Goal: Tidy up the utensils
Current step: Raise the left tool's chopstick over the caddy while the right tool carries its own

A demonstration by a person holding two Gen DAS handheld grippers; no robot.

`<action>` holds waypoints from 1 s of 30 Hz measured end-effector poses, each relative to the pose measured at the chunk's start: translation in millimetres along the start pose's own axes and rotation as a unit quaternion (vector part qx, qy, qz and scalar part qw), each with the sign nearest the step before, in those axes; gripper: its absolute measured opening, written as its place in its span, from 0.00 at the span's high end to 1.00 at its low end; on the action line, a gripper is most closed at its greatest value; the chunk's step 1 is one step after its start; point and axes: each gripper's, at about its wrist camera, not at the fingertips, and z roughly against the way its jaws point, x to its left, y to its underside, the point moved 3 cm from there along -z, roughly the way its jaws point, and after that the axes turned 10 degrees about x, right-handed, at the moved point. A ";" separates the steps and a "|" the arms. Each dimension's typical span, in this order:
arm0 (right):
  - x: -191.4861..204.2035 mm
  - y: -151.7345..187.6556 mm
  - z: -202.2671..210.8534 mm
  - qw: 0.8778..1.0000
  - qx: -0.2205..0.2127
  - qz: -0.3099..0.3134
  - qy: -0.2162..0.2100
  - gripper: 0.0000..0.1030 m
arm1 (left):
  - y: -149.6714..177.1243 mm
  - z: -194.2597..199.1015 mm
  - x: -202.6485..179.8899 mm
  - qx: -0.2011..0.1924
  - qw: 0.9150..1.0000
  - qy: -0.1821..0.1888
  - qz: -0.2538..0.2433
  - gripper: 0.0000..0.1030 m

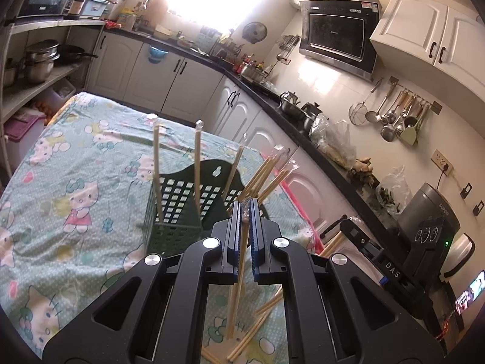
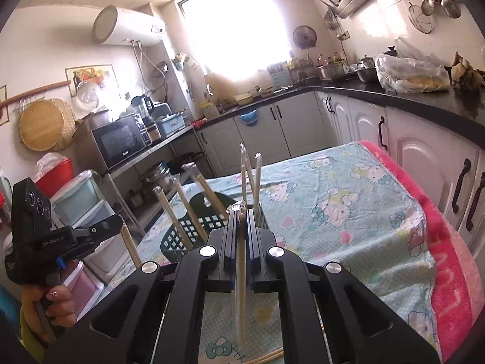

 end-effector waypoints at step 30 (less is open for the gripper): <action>45.7 -67.0 -2.9 0.997 -0.065 0.027 -0.035 0.94 | -84.0 41.8 -17.2 -0.103 0.994 -0.012 -0.015 0.97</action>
